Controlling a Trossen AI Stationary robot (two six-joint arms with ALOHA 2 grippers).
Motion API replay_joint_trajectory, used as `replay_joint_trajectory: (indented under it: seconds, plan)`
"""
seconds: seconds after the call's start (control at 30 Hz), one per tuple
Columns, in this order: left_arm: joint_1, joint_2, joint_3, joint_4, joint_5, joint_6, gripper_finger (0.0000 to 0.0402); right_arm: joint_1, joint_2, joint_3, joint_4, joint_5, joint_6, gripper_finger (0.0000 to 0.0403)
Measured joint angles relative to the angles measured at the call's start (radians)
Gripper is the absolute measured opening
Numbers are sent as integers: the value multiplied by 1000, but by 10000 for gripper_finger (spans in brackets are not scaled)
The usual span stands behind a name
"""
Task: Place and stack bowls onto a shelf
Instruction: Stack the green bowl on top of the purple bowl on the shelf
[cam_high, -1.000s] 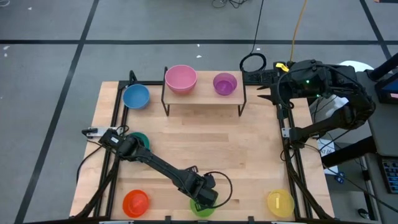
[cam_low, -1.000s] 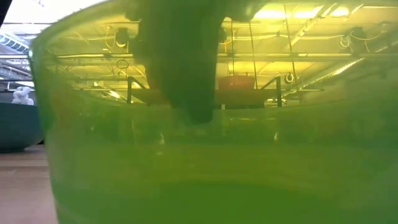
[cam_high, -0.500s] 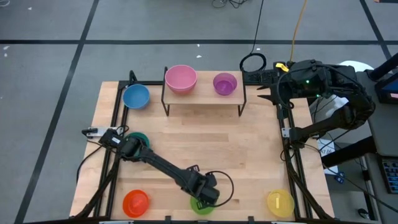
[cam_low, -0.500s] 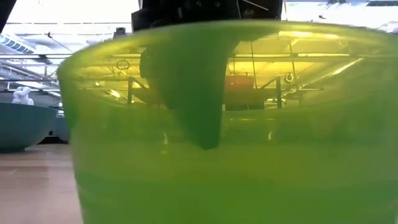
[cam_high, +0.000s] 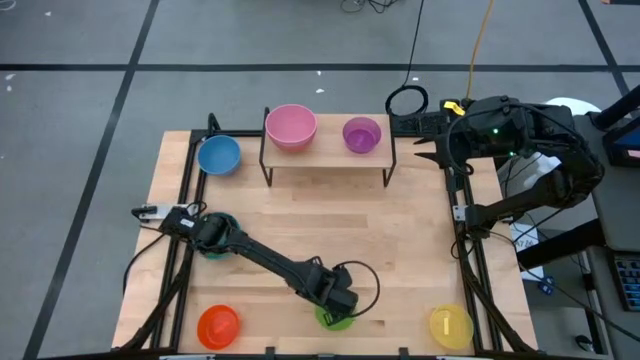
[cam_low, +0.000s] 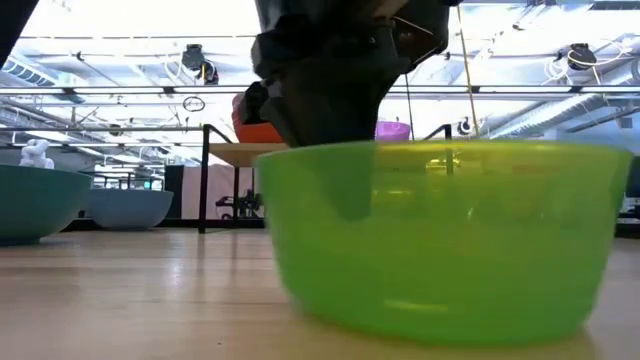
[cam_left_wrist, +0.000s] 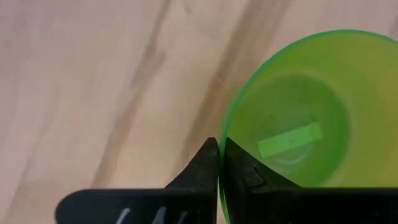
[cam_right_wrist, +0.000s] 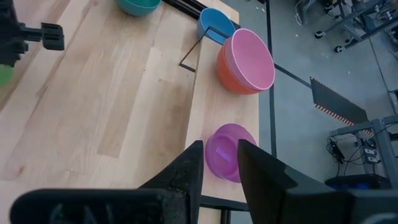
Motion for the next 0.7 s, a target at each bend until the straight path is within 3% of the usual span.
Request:
replay_joint_trajectory:
  seconds: [0.33, 0.7]
  plan:
    - [91, -127, -2, -5, -16, 75, 4, 0, -42, 0, -2, 0, -33, 91]
    - [314, -337, -1, -7, -29, 153, 4, 0, -85, 0, 3, 1, -23, 91]
